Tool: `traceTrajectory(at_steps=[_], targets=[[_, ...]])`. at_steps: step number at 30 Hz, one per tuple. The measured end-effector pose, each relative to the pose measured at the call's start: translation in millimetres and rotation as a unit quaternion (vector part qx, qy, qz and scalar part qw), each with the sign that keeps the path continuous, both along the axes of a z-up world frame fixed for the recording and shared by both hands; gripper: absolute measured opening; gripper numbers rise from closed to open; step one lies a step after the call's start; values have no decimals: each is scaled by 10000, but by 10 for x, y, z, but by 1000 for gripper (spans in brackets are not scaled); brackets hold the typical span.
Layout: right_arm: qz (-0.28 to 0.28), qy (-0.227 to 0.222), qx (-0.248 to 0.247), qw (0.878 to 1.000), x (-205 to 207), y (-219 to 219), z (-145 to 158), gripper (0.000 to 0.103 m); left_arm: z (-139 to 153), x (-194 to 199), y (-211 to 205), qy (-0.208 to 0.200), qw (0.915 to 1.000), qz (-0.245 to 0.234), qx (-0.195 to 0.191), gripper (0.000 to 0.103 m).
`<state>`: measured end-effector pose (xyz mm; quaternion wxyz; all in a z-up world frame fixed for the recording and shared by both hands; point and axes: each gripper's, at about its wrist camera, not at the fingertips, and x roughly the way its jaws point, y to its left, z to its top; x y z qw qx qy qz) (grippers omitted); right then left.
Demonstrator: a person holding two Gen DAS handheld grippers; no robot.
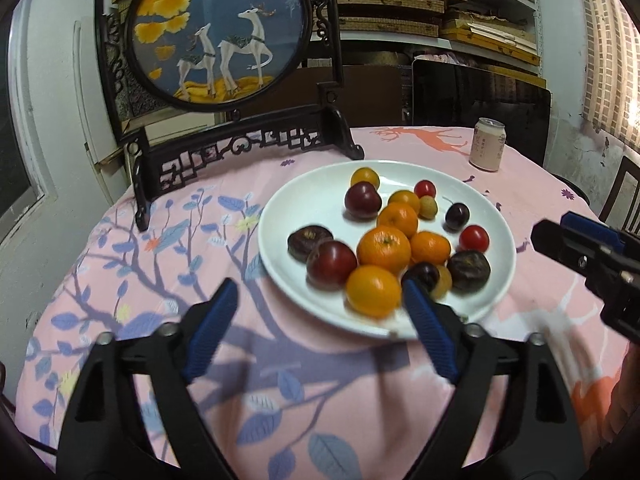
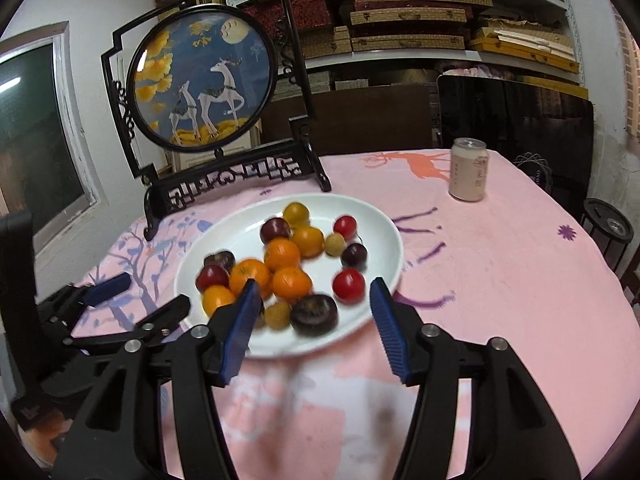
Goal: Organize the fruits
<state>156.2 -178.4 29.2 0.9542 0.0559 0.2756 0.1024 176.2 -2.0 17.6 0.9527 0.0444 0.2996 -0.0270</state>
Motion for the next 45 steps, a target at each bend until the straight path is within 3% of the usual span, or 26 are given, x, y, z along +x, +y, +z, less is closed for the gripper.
traceTrajectory(at_steps=[1,3,4,8,13,16,20,23,26,31,45], targets=[[-12,16,-16,10000,-33,-14,-22,74,-8,-39,8,25,10000,-32,-42,99],[-118,41,-147,9998,-143,-54,-66,100,-11,-145,11,63,9998,-157,-73,101],[-186,-20,-227,9996,-197,-71,-67,102,-9,-194,16,40,9999,-142,-26,101],[-464,-263,-634,9966,-374,-79,-28,102,30,-388,3,-97,9998,-87,140,101],[57,-159,-105,9998,-446,-60,-68,102,64,-505,10,-75,9992,-326,-204,101],[47,-93,-513,9986,-428,59,-73,102,32,-461,12,36,9992,-316,-245,101],[-208,13,-824,9964,-360,74,-122,102,0,-376,49,133,9998,114,6,101],[-170,237,-719,9970,-301,48,-180,102,-16,-334,105,252,9993,266,-45,101],[-86,250,-664,9974,-314,51,-189,102,-30,-346,103,310,9993,58,-209,101],[-74,262,-667,9974,-320,65,-182,102,-33,-387,17,233,9997,0,6,101],[-25,313,-648,9974,-318,74,-189,102,-37,-395,-29,259,9996,-87,49,101]])
